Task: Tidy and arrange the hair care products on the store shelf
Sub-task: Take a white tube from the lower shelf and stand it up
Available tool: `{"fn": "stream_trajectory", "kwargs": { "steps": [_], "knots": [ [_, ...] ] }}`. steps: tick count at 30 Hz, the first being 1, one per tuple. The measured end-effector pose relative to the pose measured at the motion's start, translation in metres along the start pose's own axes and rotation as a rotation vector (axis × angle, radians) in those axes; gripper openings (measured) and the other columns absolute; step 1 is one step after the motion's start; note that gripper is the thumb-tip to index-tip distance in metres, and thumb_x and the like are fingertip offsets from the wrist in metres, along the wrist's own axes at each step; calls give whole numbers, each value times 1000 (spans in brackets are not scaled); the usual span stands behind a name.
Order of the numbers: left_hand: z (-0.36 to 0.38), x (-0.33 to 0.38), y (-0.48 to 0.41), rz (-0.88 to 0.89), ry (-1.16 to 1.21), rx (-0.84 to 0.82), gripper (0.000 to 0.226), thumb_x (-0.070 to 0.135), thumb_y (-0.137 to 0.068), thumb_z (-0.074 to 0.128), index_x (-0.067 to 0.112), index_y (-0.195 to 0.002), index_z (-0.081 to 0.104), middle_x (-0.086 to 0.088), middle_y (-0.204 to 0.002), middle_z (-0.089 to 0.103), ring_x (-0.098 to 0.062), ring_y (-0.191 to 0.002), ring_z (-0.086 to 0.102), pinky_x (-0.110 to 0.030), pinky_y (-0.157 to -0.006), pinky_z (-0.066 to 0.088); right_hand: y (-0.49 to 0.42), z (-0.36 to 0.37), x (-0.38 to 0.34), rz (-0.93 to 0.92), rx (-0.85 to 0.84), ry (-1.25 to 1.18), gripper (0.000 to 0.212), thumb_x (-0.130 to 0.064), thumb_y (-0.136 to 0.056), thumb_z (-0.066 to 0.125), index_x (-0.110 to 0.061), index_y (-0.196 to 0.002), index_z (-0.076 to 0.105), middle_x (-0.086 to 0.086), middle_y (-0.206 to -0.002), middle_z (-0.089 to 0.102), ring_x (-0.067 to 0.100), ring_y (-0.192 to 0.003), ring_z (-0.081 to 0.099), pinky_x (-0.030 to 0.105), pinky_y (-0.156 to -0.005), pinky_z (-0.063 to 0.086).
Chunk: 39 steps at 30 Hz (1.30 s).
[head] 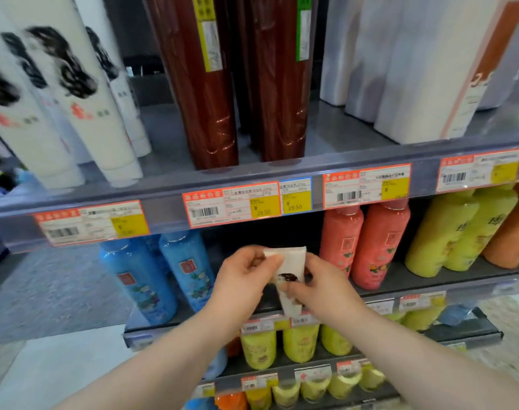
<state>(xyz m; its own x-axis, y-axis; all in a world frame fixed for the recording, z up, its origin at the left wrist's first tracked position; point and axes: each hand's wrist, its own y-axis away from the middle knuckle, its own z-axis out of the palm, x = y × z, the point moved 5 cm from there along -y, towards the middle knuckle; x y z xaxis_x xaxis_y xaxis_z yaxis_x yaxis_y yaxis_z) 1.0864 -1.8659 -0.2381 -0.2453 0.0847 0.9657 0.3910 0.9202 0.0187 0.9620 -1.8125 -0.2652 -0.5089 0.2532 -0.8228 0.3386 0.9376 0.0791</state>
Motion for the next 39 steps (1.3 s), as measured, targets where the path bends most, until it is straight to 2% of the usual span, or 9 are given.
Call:
{"fn": "stream_trajectory", "kwargs": {
  "steps": [4, 10, 15, 17, 21, 27, 29, 32, 39],
  "knots": [
    [-2, 20, 24, -32, -9, -57, 18, 31, -92, 49, 33, -79, 61, 11, -85, 67, 0, -80, 60, -21, -68, 45, 25, -15, -17, -1, -12, -112, 22, -20, -79, 71, -22, -97, 60, -4, -82, 68, 10, -68, 65, 31, -62, 58],
    [-2, 59, 72, -103, 65, -196, 24, 14, -95, 44, 24, -86, 64, 4, -84, 69, -2, -73, 64, -12, -66, 50, 72, -55, -64, -59, -54, -148, 18, -16, -79, 71, -28, -84, 58, -4, -81, 66, 0, -56, 62, 20, -49, 51],
    [-5, 104, 114, -78, 64, -288, 35, -7, -84, 51, 25, -95, 60, 5, -94, 69, -1, -82, 67, -15, -72, 53, 107, -94, -109, -129, -48, -67, 18, -23, -77, 72, -31, -78, 56, -5, -78, 67, -4, -49, 58, 32, -61, 55],
    [-8, 123, 131, -37, 26, -308, 34, -1, -81, 61, 27, -100, 57, 5, -98, 69, -1, -85, 68, -18, -75, 54, 122, -106, -131, -144, -61, -110, 16, -20, -79, 71, -29, -80, 57, -1, -79, 69, 3, -46, 59, 29, -52, 53],
    [-19, 159, 154, 49, -35, -197, 39, 8, -75, 71, 35, -99, 55, 8, -99, 69, 1, -88, 65, -17, -77, 54, 150, -125, -180, -215, -101, -150, 12, -19, -82, 69, -25, -83, 59, 0, -75, 69, 4, -42, 58, 18, -41, 44],
    [-52, 199, 171, 152, -97, -91, 37, 11, -74, 73, 37, -96, 58, 10, -100, 69, -1, -95, 63, -22, -86, 53, 167, -152, -244, -308, -83, -65, 21, -29, -78, 72, -30, -95, 59, -6, -95, 69, 13, -80, 68, 30, -63, 58],
    [-65, 205, 170, 163, -103, -73, 37, 9, -74, 73, 37, -92, 58, 14, -93, 68, 4, -89, 63, -15, -79, 52, 163, -156, -265, -356, -56, -105, 20, -26, -79, 71, -30, -93, 57, -1, -91, 70, 12, -72, 68, 29, -59, 55],
    [-86, 213, 162, 179, -92, -39, 38, 7, -72, 74, 35, -91, 57, 9, -96, 68, -5, -91, 64, -25, -87, 53, 156, -159, -300, -460, -41, -81, 17, -15, -84, 66, -29, -84, 56, 0, -74, 66, 3, -51, 60, 21, -49, 49],
    [-145, 237, 135, 268, -123, -52, 31, 18, -72, 76, 30, -95, 61, 7, -97, 70, -7, -92, 65, -30, -88, 53, 139, -147, -382, -629, -17, 161, 2, -22, -89, 60, -21, -88, 62, -3, -78, 64, 14, -62, 66, 28, -58, 58]
  ]
}}
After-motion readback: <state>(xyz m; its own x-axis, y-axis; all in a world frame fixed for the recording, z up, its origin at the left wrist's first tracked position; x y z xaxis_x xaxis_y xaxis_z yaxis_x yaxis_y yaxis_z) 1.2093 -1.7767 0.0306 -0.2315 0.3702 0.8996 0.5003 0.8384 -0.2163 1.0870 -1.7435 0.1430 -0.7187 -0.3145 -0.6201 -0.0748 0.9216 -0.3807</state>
